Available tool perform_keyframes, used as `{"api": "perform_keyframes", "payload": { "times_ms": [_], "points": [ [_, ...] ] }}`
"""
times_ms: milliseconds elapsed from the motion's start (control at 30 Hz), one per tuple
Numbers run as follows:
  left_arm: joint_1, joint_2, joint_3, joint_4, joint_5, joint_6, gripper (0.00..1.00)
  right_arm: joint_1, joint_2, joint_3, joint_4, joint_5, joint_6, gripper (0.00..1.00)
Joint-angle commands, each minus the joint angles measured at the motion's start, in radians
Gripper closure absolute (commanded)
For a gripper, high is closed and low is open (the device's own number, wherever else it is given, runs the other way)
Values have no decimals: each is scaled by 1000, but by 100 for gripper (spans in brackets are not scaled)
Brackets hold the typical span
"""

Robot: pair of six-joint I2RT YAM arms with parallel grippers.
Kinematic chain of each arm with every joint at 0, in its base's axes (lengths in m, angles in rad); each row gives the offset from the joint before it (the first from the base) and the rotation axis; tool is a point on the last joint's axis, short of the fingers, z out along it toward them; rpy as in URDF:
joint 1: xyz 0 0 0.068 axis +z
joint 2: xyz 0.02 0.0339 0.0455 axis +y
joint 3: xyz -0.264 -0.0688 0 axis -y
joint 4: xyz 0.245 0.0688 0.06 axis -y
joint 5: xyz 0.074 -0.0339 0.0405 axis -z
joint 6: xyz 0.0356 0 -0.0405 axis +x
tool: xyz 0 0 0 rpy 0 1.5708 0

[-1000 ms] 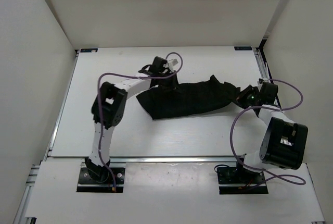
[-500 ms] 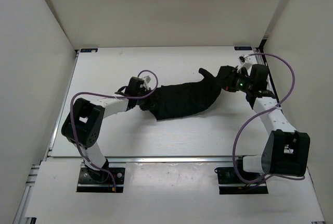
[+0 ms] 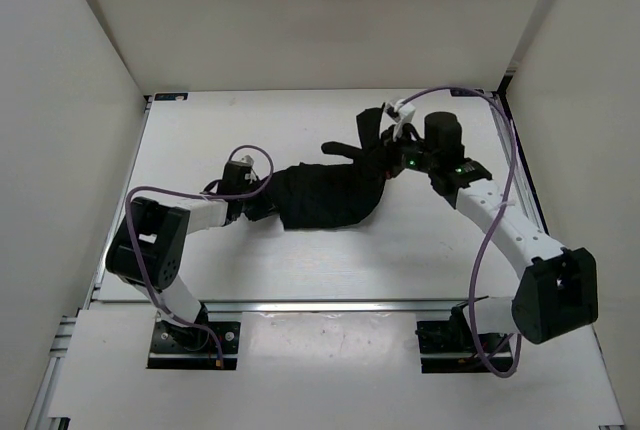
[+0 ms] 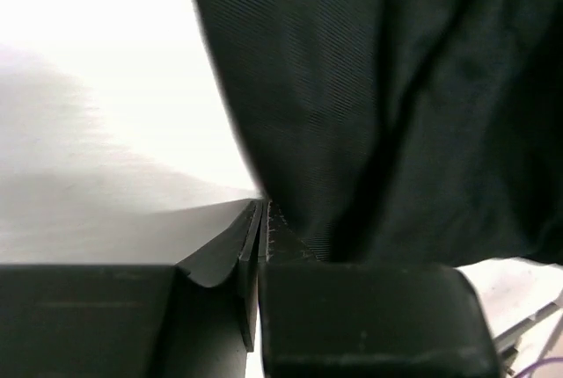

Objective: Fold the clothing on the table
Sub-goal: Fold the skirt

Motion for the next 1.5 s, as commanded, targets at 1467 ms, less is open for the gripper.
{"api": "perform_keyframes", "payload": {
  "times_ms": [1467],
  "points": [
    [-13,-47,-194,197,179,-118,97,541,381,100,9,152,-311,77]
  ]
}}
